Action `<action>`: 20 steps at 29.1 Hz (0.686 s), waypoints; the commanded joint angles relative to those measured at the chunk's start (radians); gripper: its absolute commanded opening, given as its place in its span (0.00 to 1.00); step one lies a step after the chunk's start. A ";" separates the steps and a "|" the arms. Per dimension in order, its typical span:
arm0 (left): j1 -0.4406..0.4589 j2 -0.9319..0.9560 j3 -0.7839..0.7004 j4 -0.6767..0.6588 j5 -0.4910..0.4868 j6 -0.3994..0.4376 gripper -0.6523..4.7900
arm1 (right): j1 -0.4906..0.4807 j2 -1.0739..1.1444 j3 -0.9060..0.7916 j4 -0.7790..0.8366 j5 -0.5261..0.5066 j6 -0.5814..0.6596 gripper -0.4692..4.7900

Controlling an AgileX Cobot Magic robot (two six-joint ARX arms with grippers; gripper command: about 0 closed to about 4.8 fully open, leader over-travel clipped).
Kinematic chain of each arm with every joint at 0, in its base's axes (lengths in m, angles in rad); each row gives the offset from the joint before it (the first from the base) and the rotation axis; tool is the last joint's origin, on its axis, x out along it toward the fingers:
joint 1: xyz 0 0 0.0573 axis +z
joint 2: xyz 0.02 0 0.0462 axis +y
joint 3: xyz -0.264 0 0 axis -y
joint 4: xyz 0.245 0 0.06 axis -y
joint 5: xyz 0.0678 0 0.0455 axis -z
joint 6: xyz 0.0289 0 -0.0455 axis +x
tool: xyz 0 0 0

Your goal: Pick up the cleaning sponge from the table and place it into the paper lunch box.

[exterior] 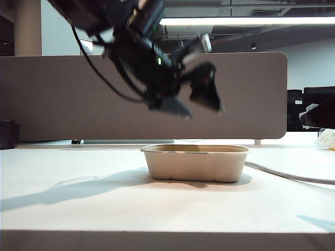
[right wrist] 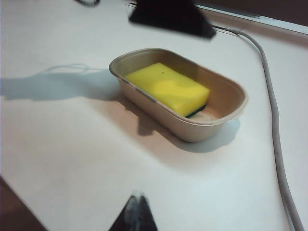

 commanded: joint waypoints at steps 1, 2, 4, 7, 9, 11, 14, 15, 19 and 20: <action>0.000 -0.079 0.011 -0.010 -0.007 -0.003 0.78 | 0.000 -0.001 0.002 0.017 -0.002 0.001 0.08; 0.000 -0.109 0.011 -0.043 -0.027 -0.003 0.53 | 0.000 -0.001 0.002 0.017 -0.002 0.001 0.08; 0.000 -0.154 0.011 -0.114 -0.070 -0.003 0.07 | 0.000 -0.001 0.002 0.017 -0.002 0.001 0.08; 0.000 -0.220 0.011 -0.240 -0.136 -0.002 0.11 | 0.000 -0.001 0.002 0.017 -0.002 0.001 0.08; -0.001 -0.268 0.000 -0.301 -0.160 -0.002 0.11 | 0.000 -0.001 0.002 0.017 -0.002 0.001 0.08; -0.006 -0.323 -0.031 -0.315 -0.159 -0.003 0.11 | 0.000 -0.003 0.002 0.017 -0.002 0.001 0.08; -0.034 -0.419 -0.088 -0.312 -0.214 -0.011 0.11 | -0.002 -0.005 0.002 0.017 -0.001 0.001 0.08; -0.043 -0.453 -0.105 -0.312 -0.241 -0.013 0.11 | -0.008 -0.005 0.002 0.017 -0.003 0.001 0.08; -0.113 -0.627 -0.181 -0.276 -0.342 -0.065 0.11 | -0.058 -0.006 0.002 0.017 -0.002 0.001 0.08; -0.135 -0.668 -0.200 -0.257 -0.363 -0.072 0.11 | -0.078 -0.006 0.002 0.017 -0.002 0.001 0.08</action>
